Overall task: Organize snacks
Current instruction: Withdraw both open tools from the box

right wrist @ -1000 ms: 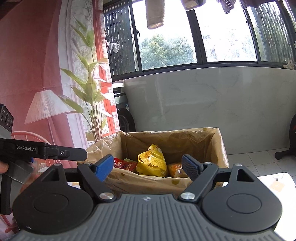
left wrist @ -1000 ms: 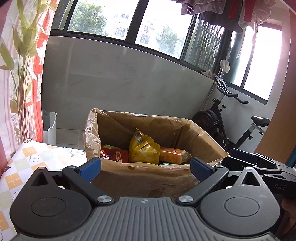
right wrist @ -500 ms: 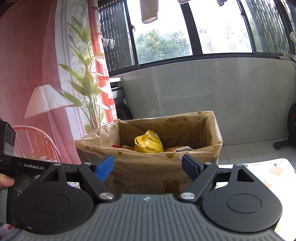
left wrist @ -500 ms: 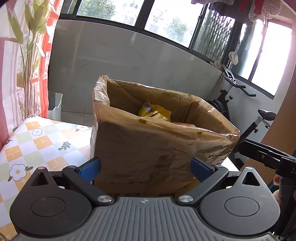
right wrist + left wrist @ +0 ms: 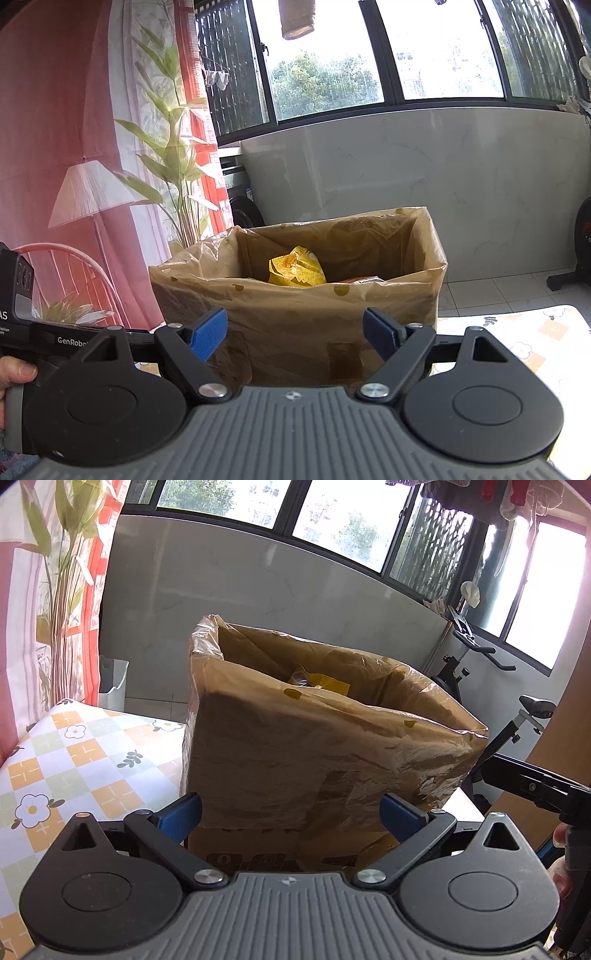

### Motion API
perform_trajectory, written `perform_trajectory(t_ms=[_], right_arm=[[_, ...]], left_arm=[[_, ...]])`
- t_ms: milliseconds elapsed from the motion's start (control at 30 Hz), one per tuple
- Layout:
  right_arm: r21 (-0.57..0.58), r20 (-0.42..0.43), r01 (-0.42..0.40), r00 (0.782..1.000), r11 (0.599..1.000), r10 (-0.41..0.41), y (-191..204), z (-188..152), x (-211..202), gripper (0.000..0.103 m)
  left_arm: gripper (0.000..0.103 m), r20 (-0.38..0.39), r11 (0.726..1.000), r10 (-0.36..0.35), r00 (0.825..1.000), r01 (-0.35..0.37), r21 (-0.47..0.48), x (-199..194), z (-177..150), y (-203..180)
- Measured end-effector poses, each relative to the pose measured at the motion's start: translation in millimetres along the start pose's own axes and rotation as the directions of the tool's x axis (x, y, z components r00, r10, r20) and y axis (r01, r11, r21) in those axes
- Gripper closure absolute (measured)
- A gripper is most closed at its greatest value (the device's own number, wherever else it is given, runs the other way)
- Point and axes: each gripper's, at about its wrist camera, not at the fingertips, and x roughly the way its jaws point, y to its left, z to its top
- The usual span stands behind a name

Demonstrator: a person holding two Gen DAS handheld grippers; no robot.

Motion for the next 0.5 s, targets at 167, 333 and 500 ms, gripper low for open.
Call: perform_trajectory(t_ms=[167, 333, 500], right_arm=[[0.011, -0.013, 0.0, 1.0, 1.0, 0.0, -4, -6, 0, 0.02], [0.031, -0.026, 0.005, 1.0, 0.999, -0.004, -7, -10, 0, 0.02], [0.032, -0.033, 0.009, 0.999, 0.999, -0.008, -9, -13, -1, 0.02]], left_arm=[[0.0, -0.06, 1.0, 0.013, 0.998, -0.013, 0.012, 9, -12, -4], [0.0, -0.094, 1.0, 0.019, 0.995, -0.02, -0.009, 17, -21, -5], [0.0, -0.055, 0.998, 0.022, 0.998, -0.019, 0.052, 14, -22, -9]])
